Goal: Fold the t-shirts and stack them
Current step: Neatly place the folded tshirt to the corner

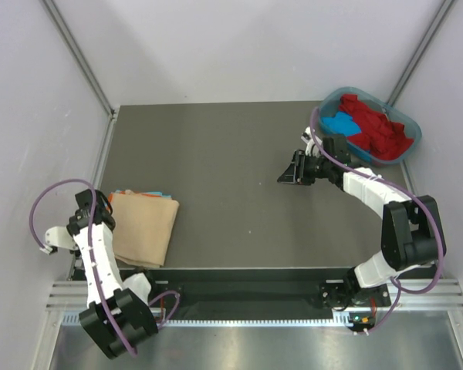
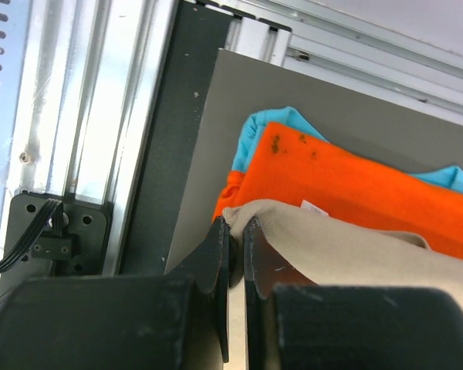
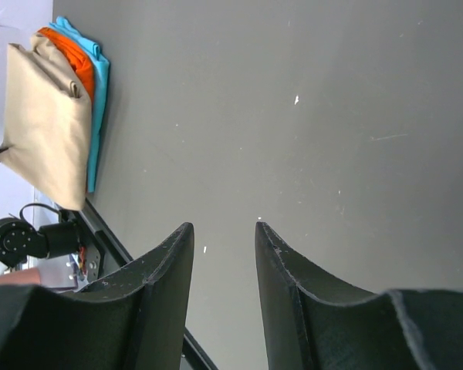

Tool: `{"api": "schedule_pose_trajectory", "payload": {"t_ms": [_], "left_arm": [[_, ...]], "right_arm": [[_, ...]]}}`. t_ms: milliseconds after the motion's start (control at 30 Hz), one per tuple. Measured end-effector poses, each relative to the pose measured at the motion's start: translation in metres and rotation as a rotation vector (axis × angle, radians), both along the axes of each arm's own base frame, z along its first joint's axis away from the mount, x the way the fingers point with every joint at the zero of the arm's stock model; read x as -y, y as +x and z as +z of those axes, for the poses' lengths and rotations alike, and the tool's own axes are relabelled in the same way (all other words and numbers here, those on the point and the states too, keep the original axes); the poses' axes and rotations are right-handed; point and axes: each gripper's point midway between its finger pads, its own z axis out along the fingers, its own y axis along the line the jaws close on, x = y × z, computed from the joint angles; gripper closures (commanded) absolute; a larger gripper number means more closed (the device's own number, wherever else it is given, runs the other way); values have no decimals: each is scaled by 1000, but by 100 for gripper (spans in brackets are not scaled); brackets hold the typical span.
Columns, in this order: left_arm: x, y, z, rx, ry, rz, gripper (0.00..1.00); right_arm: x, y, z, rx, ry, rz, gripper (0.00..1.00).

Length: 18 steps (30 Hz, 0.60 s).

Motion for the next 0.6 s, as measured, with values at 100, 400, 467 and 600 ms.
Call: {"api": "schedule_pose_trajectory", "payload": {"t_ms": [100, 400, 467, 600], "left_arm": [[-3, -3, -6, -34, -19, 23, 100], [-10, 5, 12, 21, 16, 44, 100], [-10, 5, 11, 12, 13, 49, 100], [-9, -1, -2, -40, -5, 56, 100]], "right_arm": [[0, 0, -1, -2, -1, 0, 62], [0, 1, -6, -21, -3, -3, 62], [0, 1, -7, -22, -3, -3, 61], [0, 1, -7, -23, -3, -3, 62]]}}
